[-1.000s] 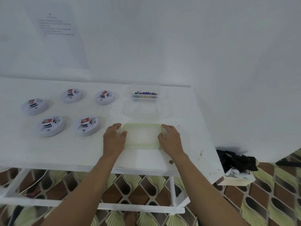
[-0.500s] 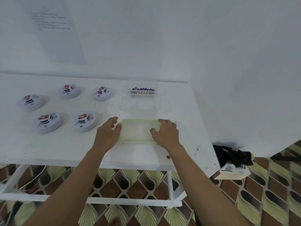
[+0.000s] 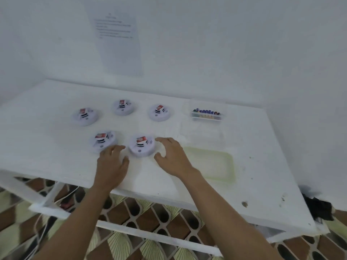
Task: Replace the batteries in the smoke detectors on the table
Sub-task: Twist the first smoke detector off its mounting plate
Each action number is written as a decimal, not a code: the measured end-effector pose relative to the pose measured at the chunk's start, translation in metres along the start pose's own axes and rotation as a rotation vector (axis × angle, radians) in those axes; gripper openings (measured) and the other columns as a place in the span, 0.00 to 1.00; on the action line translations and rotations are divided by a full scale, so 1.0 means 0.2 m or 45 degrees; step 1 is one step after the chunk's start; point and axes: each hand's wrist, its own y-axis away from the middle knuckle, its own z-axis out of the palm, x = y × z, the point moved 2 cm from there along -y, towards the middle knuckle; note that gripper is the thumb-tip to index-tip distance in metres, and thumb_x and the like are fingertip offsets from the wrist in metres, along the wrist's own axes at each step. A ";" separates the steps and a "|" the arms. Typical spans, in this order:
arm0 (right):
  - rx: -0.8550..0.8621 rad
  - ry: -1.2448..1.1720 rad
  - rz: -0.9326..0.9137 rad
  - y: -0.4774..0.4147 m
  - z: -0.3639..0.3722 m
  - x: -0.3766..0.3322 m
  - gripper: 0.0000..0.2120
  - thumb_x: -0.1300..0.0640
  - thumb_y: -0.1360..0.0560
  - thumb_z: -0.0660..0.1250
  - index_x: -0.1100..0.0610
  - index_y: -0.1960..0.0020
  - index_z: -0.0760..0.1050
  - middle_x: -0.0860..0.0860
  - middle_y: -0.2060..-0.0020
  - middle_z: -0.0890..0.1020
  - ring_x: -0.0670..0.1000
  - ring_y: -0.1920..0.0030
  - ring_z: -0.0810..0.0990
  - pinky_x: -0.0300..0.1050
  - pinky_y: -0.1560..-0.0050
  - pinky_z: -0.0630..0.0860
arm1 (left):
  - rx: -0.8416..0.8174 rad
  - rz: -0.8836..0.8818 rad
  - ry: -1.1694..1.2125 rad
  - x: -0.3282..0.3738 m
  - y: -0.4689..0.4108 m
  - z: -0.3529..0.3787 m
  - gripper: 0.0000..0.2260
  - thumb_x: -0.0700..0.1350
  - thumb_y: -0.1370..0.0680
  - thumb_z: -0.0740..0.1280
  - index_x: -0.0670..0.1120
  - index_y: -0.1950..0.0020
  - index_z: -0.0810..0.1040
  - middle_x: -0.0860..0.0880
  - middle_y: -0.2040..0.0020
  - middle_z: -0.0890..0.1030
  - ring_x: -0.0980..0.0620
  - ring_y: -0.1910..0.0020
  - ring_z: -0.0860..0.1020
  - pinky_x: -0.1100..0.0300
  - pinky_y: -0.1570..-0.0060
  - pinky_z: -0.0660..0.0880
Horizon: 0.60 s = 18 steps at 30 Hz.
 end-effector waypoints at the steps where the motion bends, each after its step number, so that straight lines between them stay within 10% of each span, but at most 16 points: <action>1: -0.036 -0.003 0.007 -0.06 0.04 -0.03 0.28 0.53 0.24 0.64 0.55 0.24 0.67 0.55 0.27 0.70 0.56 0.26 0.66 0.52 0.25 0.63 | -0.064 0.025 -0.076 -0.04 -0.02 -0.01 0.19 0.49 0.23 0.62 0.42 0.35 0.75 0.40 0.36 0.77 0.37 0.38 0.74 0.41 0.39 0.71; 9: -0.372 0.401 0.005 -0.40 0.18 -0.10 0.47 0.52 0.27 0.72 0.49 0.18 0.47 0.51 0.19 0.52 0.56 0.20 0.52 0.58 0.24 0.55 | -0.264 0.317 -0.276 -0.14 -0.09 0.00 0.28 0.58 0.22 0.52 0.43 0.31 0.74 0.43 0.33 0.76 0.42 0.36 0.75 0.45 0.39 0.71; 18: -0.307 0.516 0.098 -0.45 0.14 -0.03 0.49 0.47 0.34 0.78 0.42 0.21 0.55 0.52 0.31 0.64 0.56 0.31 0.62 0.50 0.31 0.61 | -0.229 0.357 -0.317 -0.15 -0.09 0.02 0.26 0.57 0.22 0.52 0.44 0.32 0.75 0.43 0.34 0.77 0.42 0.37 0.77 0.45 0.40 0.73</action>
